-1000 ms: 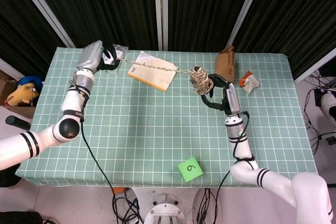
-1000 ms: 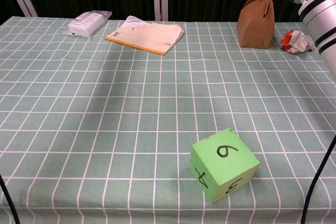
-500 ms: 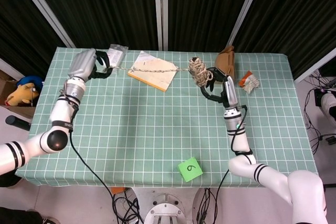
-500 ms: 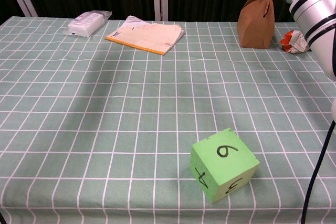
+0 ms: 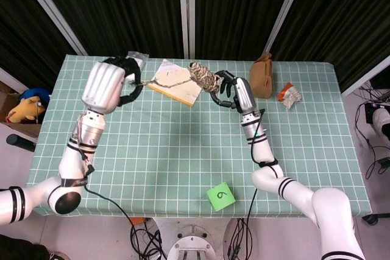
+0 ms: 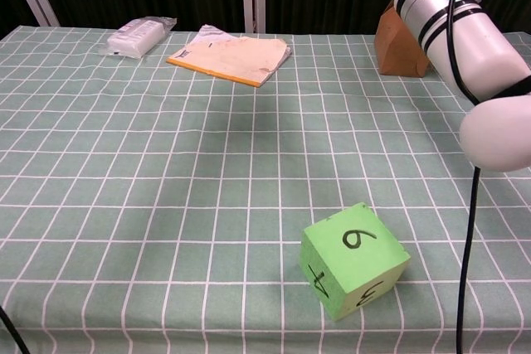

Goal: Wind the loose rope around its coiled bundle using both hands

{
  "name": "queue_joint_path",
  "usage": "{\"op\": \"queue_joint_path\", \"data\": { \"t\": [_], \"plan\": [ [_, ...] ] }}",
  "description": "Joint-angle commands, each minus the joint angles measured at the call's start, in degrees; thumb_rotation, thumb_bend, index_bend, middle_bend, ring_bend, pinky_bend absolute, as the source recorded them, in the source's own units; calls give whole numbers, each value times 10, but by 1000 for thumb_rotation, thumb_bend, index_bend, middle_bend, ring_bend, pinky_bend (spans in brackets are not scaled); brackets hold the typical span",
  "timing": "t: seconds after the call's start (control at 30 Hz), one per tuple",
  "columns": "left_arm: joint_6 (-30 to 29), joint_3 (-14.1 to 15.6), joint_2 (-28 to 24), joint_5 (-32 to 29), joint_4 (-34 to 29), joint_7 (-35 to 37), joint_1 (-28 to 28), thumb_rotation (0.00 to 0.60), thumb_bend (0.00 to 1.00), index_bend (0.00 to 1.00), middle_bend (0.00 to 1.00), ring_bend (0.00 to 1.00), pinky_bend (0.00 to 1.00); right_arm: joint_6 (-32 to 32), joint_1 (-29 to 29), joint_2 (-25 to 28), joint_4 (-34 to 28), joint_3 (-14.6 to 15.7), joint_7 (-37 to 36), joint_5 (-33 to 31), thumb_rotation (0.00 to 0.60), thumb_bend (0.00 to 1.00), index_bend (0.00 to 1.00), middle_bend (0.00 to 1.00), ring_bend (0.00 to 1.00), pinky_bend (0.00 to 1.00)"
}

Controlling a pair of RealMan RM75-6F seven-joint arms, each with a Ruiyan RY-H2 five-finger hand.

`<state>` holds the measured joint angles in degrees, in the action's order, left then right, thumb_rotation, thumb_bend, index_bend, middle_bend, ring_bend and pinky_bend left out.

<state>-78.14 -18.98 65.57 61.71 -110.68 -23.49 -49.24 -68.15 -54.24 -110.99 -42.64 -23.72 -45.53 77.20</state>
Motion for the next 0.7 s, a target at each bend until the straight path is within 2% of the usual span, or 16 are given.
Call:
{"op": "queue_joint_path", "data": {
  "t": [0.03, 0.23, 0.37, 0.7],
  "plan": [
    [-40, 4, 26, 52, -29, -64, 3, 600, 543, 819, 468, 428, 542, 12, -11, -2, -6, -11, 13, -11, 600, 680, 866, 650, 639, 816],
    [-39, -1, 44, 83, -31, -111, -12, 600, 543, 819, 461, 422, 539, 40, -23, -2, -28, -32, 36, -41, 600, 679, 865, 650, 640, 816],
    [-25, -24, 48, 77, -35, -117, -28, 600, 543, 818, 461, 422, 540, 63, -32, -6, -25, -31, 71, -52, 600, 675, 865, 650, 639, 816],
    [34, -109, 42, -83, -89, -122, -83, 600, 544, 818, 462, 422, 524, 89, -58, -16, -16, -21, 138, -51, 600, 675, 865, 650, 640, 816]
  ]
}}
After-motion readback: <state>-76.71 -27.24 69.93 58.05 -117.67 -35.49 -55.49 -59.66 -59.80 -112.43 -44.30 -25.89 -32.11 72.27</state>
